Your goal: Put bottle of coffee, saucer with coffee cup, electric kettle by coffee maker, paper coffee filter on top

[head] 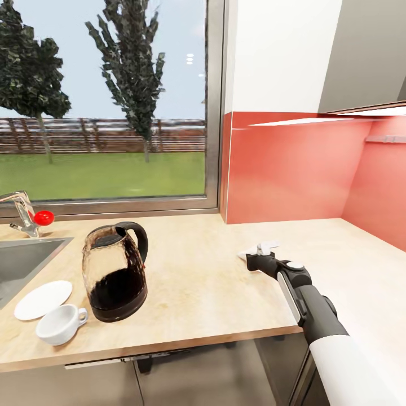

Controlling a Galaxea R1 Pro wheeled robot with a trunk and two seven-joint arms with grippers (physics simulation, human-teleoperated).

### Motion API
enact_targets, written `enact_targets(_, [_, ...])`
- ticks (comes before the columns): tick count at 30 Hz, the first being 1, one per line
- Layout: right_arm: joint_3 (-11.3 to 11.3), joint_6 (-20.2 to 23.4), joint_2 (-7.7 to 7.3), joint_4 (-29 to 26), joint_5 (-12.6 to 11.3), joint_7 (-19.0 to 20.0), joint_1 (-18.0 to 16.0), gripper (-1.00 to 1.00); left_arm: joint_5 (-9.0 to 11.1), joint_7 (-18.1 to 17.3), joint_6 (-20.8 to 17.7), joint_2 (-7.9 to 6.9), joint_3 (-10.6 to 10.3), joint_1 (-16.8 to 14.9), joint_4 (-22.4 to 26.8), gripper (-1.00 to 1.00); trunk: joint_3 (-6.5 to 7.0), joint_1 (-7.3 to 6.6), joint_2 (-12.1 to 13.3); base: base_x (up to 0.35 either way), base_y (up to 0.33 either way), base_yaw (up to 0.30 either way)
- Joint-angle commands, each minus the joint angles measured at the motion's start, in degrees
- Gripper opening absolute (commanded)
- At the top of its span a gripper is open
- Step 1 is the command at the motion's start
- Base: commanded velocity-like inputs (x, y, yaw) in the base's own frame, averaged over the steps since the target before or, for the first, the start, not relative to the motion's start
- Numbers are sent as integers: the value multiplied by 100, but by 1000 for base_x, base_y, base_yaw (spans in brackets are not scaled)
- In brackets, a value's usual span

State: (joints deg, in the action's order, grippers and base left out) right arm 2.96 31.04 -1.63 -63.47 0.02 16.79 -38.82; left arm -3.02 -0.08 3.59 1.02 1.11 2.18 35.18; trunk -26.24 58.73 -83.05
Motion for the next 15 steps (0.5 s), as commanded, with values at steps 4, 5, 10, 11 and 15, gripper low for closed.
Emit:
enact_targets(4, [7,34,-4,-7,-20,0,-3,-100,-23,-1,10,3,12,1,7,100,-5,0,-3,0,0,0])
enact_targets(5, [8,34,-4,-7,-22,0,-3,-100,-23,-1,10,3,12,1,7,100,-5,0,-3,0,0,0])
enact_targets(10, [5,34,-4,-7,-21,0,-3,-100,-26,-1,10,3,12,1,7,100,85,-110,197,0,0,0])
enact_targets(11, [6,34,-4,-7,-24,0,-3,-100,-25,-1,10,3,12,1,7,100,103,-132,238,0,0,0])
enact_targets(15, [4,34,-4,-11,-27,0,-3,-100,-24,-1,10,3,12,1,7,100,174,-220,398,0,0,0])
